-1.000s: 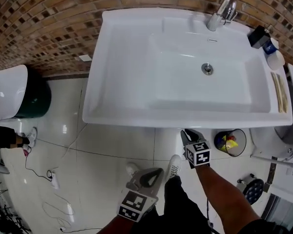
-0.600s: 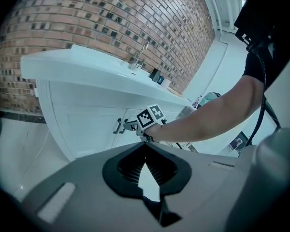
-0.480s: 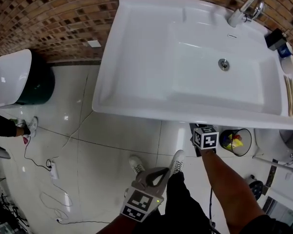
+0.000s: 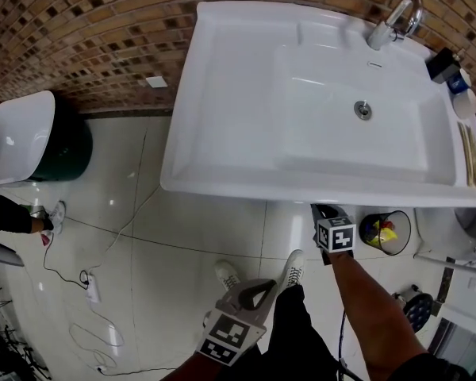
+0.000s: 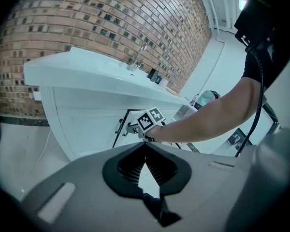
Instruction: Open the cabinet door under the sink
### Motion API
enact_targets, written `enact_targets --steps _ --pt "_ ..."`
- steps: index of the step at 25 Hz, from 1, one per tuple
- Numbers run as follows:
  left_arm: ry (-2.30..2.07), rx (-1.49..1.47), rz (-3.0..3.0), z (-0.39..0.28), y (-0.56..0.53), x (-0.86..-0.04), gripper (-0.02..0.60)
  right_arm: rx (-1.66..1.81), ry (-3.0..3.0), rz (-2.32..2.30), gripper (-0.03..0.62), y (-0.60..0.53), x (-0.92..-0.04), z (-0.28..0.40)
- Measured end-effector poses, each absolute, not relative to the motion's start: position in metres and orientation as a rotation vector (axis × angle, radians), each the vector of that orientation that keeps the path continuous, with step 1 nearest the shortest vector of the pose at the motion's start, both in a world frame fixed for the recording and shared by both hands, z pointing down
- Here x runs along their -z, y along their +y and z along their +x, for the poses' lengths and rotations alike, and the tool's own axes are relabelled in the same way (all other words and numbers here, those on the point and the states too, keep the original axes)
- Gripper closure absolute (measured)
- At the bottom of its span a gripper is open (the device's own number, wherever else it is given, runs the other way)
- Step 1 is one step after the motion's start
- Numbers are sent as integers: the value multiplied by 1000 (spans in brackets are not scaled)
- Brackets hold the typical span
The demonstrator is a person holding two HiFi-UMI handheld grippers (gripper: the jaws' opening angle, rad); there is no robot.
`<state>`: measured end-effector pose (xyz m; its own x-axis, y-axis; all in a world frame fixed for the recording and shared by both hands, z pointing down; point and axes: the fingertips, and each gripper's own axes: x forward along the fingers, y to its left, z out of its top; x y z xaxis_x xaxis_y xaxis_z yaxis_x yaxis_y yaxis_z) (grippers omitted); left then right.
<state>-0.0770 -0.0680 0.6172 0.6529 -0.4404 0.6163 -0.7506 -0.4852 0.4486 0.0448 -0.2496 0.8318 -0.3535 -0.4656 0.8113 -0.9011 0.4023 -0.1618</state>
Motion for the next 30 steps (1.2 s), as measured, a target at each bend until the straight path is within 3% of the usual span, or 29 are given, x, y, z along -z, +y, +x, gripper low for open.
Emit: enact_targets --steps 16,30 --pt "-643 -630 2320 -105 -40 -593 565 -837 -1896 1228 560 -161 -824 67" --pt "-617 -652 2322 -58 -9 -588 565 -793 -1903 1191 563 -95 -824 124"
